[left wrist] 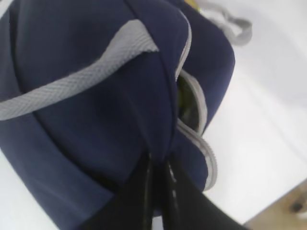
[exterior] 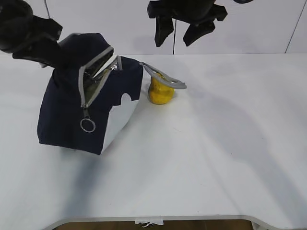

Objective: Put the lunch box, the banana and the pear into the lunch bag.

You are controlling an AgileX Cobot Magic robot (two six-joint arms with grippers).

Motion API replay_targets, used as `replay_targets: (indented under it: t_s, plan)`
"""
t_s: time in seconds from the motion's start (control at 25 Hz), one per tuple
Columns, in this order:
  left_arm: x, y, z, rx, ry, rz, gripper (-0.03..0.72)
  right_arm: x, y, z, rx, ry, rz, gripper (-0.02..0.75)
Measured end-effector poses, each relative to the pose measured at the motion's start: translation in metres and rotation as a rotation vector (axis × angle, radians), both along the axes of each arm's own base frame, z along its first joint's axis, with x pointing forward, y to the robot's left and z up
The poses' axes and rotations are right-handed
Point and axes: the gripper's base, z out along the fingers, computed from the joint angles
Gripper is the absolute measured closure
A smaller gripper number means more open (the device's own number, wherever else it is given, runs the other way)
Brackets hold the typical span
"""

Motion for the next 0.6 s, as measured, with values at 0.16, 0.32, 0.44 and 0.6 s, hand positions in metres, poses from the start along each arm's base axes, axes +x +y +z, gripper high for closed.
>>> replay_targets:
  t_s: [0.16,0.32,0.44,0.6]
  plan:
    - [-0.007,0.004,-0.005,0.086,0.059,-0.048,0.69,0.005,-0.012,0.0,-0.047,-0.016,-0.028,0.171]
    - [-0.011,0.008,-0.009,0.149,0.096,-0.076,0.691,0.01,-0.027,-0.001,-0.102,-0.035,-0.064,0.172]
    - [-0.011,0.01,-0.01,0.169,0.102,-0.082,0.691,0.011,-0.027,-0.004,-0.111,-0.03,-0.051,0.172]
    - [-0.014,0.012,-0.011,0.201,0.13,-0.098,0.691,0.021,-0.024,-0.029,-0.142,0.013,-0.021,0.174]
